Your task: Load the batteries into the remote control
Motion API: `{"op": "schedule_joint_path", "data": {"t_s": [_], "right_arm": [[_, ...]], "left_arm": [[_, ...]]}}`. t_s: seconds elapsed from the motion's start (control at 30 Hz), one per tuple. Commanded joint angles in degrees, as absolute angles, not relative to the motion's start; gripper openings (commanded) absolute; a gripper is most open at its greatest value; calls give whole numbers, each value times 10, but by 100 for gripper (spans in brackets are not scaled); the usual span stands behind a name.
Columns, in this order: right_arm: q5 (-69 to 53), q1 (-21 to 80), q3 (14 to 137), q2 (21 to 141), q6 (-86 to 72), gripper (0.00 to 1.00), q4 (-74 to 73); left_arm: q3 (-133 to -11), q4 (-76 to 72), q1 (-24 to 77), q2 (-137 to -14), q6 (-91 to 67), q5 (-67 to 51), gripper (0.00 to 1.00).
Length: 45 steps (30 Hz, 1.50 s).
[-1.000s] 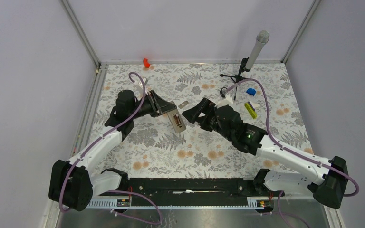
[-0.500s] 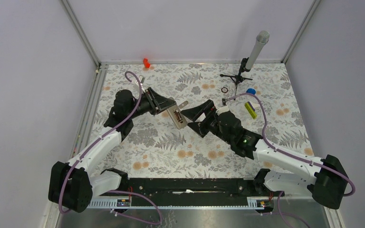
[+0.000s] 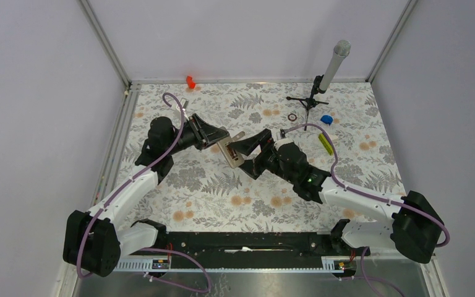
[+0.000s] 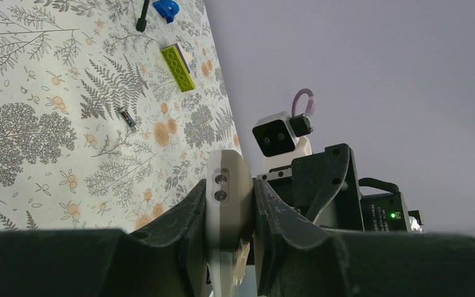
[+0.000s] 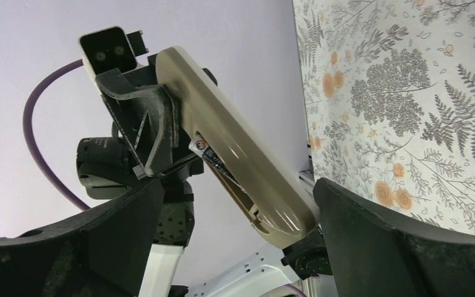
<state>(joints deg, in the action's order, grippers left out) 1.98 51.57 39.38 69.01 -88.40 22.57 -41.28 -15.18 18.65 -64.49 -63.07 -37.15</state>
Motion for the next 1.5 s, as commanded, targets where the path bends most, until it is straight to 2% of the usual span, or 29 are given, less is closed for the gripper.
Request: {"op": "schedule_joint_path", "data": {"t_s": [0.0,0.27,0.53,1.0,1.37,1.47], "right_arm": [[28,511,383,682,-897,99,300],[21,499,389,698,-902,96,309],[17,497,379,705,-904,87,331],[2,496,392,720,-892,90,317],[-30,495,393,729,-894,82,322],[-37,495,390,731,-896,75,323]], "left_arm": [[-433,-193,187,-634,-635,-387,0],[-421,-237,188,-636,-641,-415,0],[-422,-217,190,-617,-617,-411,0],[-433,-196,200,-623,-600,-417,0],[-439,-191,204,-622,-600,-414,0],[-442,-182,205,-621,-601,-414,0]]}}
